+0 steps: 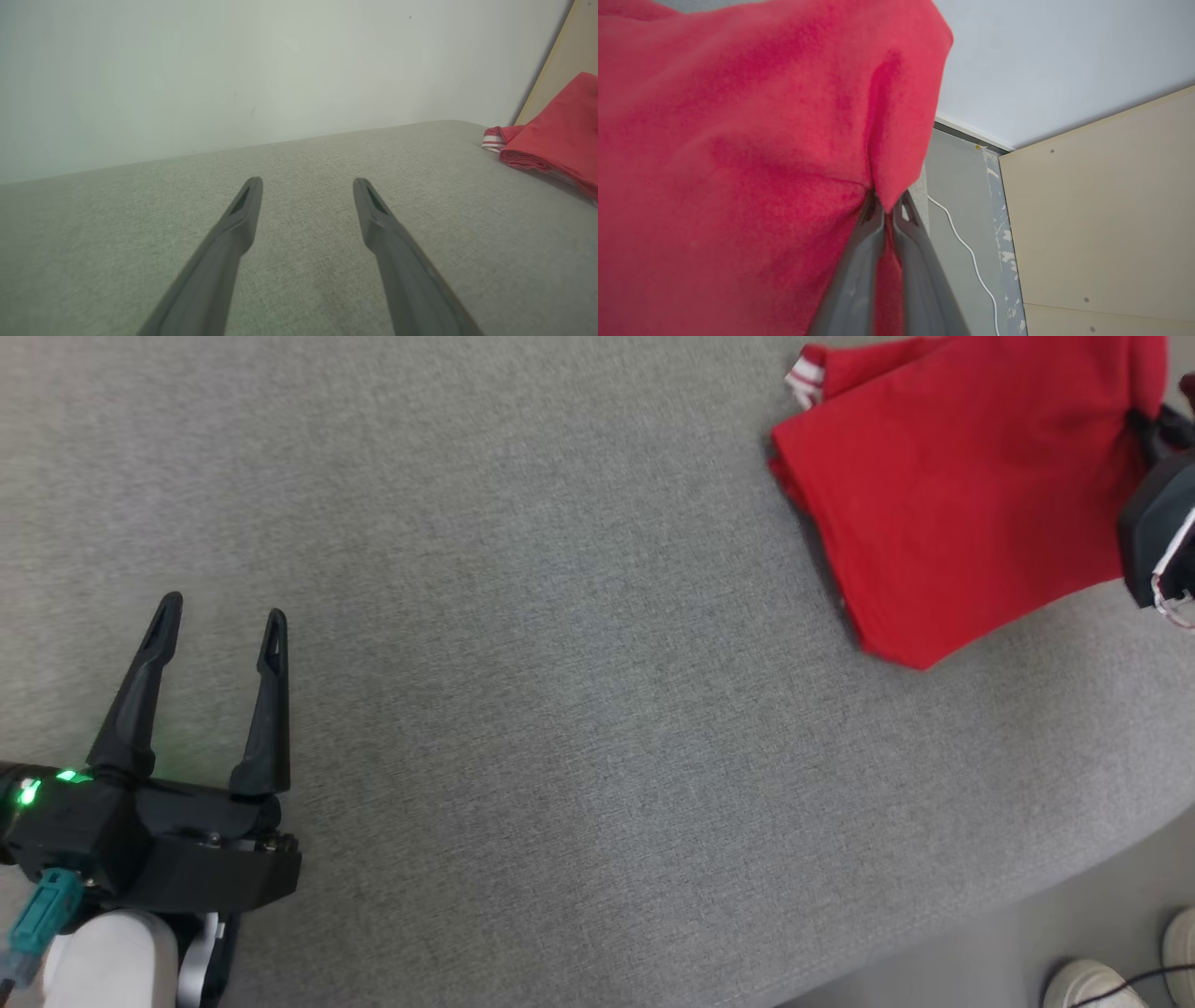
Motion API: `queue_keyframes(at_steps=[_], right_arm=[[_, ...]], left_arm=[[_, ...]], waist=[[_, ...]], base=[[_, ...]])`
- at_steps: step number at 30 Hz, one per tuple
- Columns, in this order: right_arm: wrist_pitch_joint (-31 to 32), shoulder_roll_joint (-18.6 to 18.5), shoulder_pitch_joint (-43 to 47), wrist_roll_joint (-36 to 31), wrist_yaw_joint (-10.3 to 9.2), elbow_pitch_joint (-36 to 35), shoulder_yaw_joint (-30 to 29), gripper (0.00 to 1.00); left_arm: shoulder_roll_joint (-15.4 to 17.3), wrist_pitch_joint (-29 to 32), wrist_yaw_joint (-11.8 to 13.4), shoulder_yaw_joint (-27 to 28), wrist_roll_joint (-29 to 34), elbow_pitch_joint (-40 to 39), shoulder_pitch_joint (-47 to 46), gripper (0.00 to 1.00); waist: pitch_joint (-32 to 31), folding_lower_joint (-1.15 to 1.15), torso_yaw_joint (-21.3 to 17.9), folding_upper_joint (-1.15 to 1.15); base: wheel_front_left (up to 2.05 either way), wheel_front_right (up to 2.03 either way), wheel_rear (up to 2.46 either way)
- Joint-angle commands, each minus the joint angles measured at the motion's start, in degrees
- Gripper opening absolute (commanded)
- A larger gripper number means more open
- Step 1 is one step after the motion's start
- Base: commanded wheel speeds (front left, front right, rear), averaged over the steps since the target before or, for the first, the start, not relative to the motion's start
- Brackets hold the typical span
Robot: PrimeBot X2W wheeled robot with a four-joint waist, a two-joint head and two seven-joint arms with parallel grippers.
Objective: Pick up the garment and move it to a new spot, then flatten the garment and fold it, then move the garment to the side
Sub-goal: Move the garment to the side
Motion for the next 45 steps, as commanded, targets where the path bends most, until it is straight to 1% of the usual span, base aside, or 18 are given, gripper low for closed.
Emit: queue_keyframes(at_steps=[1, 4, 6, 12, 13, 14, 15, 19, 22, 25, 26, 29, 30, 31, 33, 40, 45], right_arm=[[-0.6, -0.4, -0.8, -0.9, -0.16, 0.6, -0.5, 0.00], [-2.8, -0.1, -1.5, -0.9, -0.17, 1.0, 0.0, 0.00], [-3.6, -0.4, -2.6, -2.6, -0.16, 1.6, 0.2, 0.00], [-5.0, 0.4, -3.5, -6.0, -0.16, 4.2, -1.9, 0.00], [-5.5, 0.8, -3.3, -6.4, -0.16, 4.3, -2.3, 0.35], [-5.9, 1.0, -3.1, -7.1, -0.16, 4.7, -2.6, 0.77], [-6.3, 1.0, -2.8, -7.8, -0.16, 5.0, -2.9, 1.00], [-9.3, 2.1, -0.4, -9.3, -0.16, 5.4, -5.0, 1.00], [-12.5, 3.3, 2.2, -8.8, -0.16, 4.9, -6.9, 1.00], [-15.9, 4.6, 5.6, -6.8, -0.16, 3.9, -9.7, 1.00], [-17.1, 5.6, 7.2, -5.0, -0.16, 3.7, -11.3, 1.00], [-19.2, 7.5, 11.5, -1.3, -0.16, 2.4, -15.3, 1.00], [-19.9, 8.4, 13.1, -0.2, -0.16, 1.5, -16.2, 1.00], [-19.9, 8.4, 13.1, -0.2, -0.16, 1.5, -16.2, 1.00], [-20.8, 9.9, 16.8, 1.0, -0.16, -0.2, -17.2, 1.00], [-22.7, 14.2, 30.1, 1.6, -0.16, -7.5, -20.3, 1.00], [-23.0, 17.4, 38.6, 2.4, -0.16, -13.0, -22.9, 1.00]], left_arm=[[0.6, 0.0, 0.1, 0.0, -0.1, -0.4, -0.6, 1.00], [1.3, 0.0, 0.1, 0.0, -0.3, -0.8, -0.9, 1.00], [1.7, 0.0, 0.1, 0.1, -0.4, -0.9, -1.1, 1.00], [1.6, 0.0, 0.2, 0.1, -0.9, -0.6, -1.2, 1.00], [1.4, 0.0, 0.3, 0.0, -0.9, -0.5, -1.0, 1.00], [1.1, 0.0, 0.3, 0.0, -1.1, -0.4, -0.9, 1.00], [0.9, 0.0, 0.3, -0.1, -1.2, -0.3, -0.6, 1.00], [-0.6, 0.0, 0.5, 0.1, -2.1, 0.6, 0.1, 1.00], [-1.9, 0.0, 0.4, 0.3, -2.8, 2.1, 1.3, 1.00], [-3.4, 0.0, 0.6, 1.0, -2.9, 3.4, 3.2, 1.00], [-3.7, 0.0, 0.6, 1.3, -3.0, 3.9, 3.8, 1.00], [-4.6, 0.0, 0.5, 2.1, -3.2, 5.1, 6.2, 1.00], [-4.9, 0.0, 0.5, 2.6, -3.2, 5.4, 7.1, 1.00], [-4.9, 0.0, 0.5, 2.6, -3.2, 5.4, 7.1, 1.00], [-5.1, 0.0, 0.6, 3.6, -3.3, 5.9, 8.9, 1.00], [-6.3, 0.0, 0.7, 5.0, -2.4, 8.0, 15.2, 1.00], [-7.1, 0.0, 0.8, 5.3, -2.1, 8.8, 18.9, 1.00]], waist=[[2.7, -0.01, -2.2, -0.01], [3.4, -0.01, -2.1, -0.01], [3.7, -0.01, -2.0, -0.01], [3.3, -0.01, -1.2, -0.01], [3.0, -0.01, -1.0, -0.01], [2.6, -0.01, -0.7, -0.01], [2.2, -0.01, -0.5, -0.01], [-0.8, -0.01, 1.4, -0.01], [-4.2, -0.01, 3.2, -0.01], [-8.1, -0.01, 5.4, -0.01], [-9.4, -0.01, 6.2, -0.01], [-13.2, -0.01, 8.5, -0.01], [-14.4, -0.01, 9.1, -0.01], [-14.4, -0.01, 9.1, -0.01], [-17.0, -0.01, 10.5, -0.01], [-24.6, -0.01, 14.2, -0.01], [-28.6, -0.01, 16.0, -0.01]], base=[[0.00, 0.00, 0.00], [0.00, 0.00, 0.00], [0.00, 0.00, 0.00], [0.00, 0.00, 0.00], [0.00, 0.00, 0.00], [0.00, 0.00, 0.00], [0.00, 0.00, 0.00], [0.00, 0.00, 0.00], [0.00, 0.00, 0.00], [0.00, 0.00, 0.00], [0.00, 0.00, 0.00], [0.00, 0.00, 0.00], [0.00, 0.00, 0.00], [0.00, 0.00, 0.00], [0.00, 0.00, 0.00], [0.00, 0.00, 0.00], [0.00, 0.00, 0.00]])
